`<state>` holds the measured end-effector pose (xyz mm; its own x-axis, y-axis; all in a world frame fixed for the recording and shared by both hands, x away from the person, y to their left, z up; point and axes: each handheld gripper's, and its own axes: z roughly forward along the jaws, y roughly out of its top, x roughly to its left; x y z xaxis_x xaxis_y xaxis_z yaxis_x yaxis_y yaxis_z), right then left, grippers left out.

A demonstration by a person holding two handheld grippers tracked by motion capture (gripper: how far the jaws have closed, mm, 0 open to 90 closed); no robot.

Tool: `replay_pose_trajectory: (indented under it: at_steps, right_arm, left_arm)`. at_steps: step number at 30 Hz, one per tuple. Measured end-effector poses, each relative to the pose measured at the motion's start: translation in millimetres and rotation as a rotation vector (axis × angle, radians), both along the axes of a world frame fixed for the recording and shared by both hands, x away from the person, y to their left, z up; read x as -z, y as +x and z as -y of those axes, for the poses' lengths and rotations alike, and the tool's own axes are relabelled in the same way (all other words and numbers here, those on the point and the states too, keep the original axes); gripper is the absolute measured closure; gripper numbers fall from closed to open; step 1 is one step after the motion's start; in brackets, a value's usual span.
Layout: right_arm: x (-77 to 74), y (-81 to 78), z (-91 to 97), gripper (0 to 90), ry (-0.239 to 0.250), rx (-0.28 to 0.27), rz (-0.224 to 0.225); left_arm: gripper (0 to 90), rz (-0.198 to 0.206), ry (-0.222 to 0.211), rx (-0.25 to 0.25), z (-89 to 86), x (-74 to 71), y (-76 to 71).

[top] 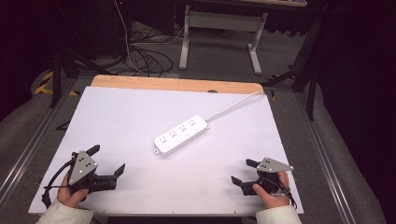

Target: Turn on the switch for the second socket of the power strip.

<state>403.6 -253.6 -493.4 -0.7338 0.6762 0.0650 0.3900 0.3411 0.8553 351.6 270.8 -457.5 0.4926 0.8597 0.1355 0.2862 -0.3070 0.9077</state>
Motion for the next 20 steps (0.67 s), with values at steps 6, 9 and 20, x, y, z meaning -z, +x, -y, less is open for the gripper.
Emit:
replay_pose_trajectory:
  at_steps: [6, 9, 20]
  right_arm:
    - [-5.5, -1.2, -1.0, 11.2, 0.0, 0.021, 0.03]
    - [-5.8, -1.4, 0.0, 11.4, -0.014, 0.027, 0.035]
    - [-9.2, -3.6, 1.5, 11.3, -0.031, 0.051, 0.076]
  left_arm:
    - [0.2, -0.005, -0.016, -0.005, -1.9, 1.6, 1.3]
    - [0.2, -0.016, -0.025, 0.0, -2.0, 3.2, 2.6]
    - [0.2, -0.009, 0.025, 0.03, -6.2, 10.7, 3.8]
